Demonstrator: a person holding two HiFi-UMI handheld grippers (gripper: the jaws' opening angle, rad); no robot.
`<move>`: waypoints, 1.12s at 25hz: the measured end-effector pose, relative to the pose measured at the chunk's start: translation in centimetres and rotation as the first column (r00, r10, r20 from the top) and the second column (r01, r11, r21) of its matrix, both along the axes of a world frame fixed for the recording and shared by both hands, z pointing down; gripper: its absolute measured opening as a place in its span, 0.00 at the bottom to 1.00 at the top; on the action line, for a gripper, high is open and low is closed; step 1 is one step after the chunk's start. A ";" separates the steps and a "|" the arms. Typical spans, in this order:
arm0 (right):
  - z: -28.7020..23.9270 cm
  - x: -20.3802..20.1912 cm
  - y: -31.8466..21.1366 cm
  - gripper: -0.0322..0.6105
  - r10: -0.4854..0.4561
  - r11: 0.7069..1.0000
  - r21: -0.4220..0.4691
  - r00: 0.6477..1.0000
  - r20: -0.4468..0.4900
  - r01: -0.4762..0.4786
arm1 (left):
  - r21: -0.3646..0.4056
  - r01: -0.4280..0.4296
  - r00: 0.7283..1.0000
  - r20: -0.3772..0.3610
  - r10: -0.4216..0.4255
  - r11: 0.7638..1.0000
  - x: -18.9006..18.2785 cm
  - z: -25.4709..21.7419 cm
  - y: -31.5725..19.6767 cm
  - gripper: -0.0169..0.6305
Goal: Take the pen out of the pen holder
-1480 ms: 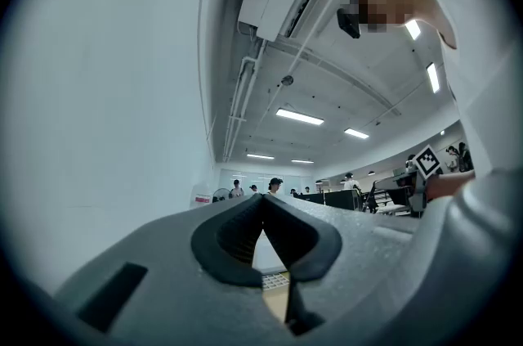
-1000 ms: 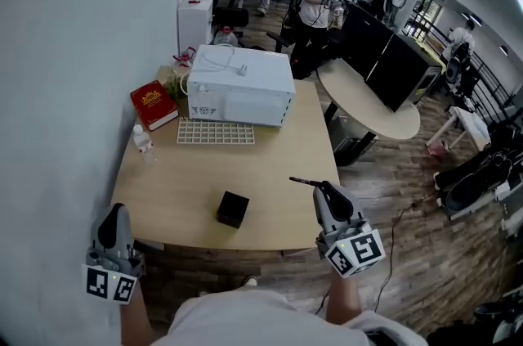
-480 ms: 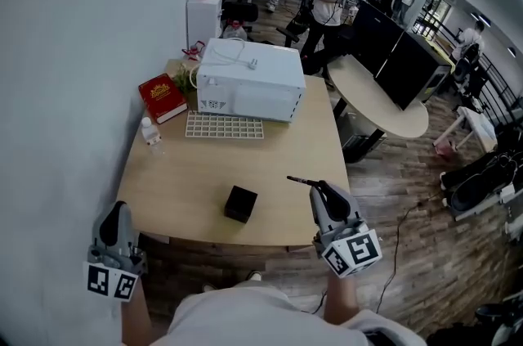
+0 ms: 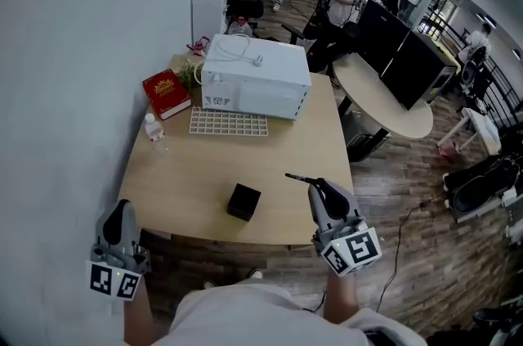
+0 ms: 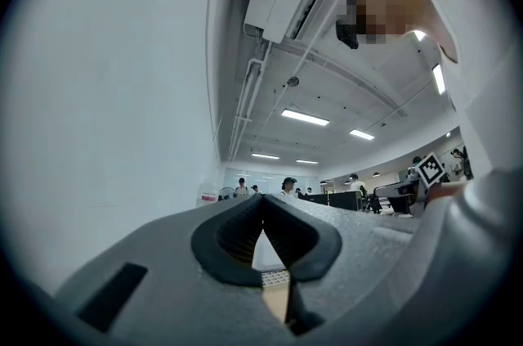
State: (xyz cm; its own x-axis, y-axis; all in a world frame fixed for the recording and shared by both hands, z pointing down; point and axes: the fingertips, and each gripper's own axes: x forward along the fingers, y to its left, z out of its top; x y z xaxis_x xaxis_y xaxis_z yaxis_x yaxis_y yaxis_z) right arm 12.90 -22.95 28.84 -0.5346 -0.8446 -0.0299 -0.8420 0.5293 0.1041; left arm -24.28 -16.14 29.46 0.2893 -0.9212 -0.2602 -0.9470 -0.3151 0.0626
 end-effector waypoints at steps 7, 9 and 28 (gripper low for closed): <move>-0.3 0.0 -0.4 0.14 -0.005 1.000 0.009 1.000 -0.027 0.005 | 0.003 -0.003 1.000 -0.025 0.004 1.000 0.3 0.0 -0.2 0.05; -0.3 -0.1 -0.3 0.14 -0.007 1.000 0.011 0.999 -0.034 0.008 | 0.008 -0.006 1.000 -0.024 0.006 1.000 0.6 -0.1 -0.3 0.05; 0.2 0.3 -0.3 0.14 -0.035 0.999 0.001 0.998 -0.055 0.035 | -0.020 -0.031 0.999 -0.020 0.031 0.999 2.4 0.8 -0.4 0.05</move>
State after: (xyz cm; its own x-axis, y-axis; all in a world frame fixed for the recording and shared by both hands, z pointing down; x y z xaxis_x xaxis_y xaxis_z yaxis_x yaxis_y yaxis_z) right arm 13.24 -23.22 29.08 -0.5645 -0.8254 -0.0017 -0.8162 0.5578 0.1506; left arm -21.86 -16.57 30.23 0.3126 -0.9170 -0.2478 -0.9354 -0.3425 0.0876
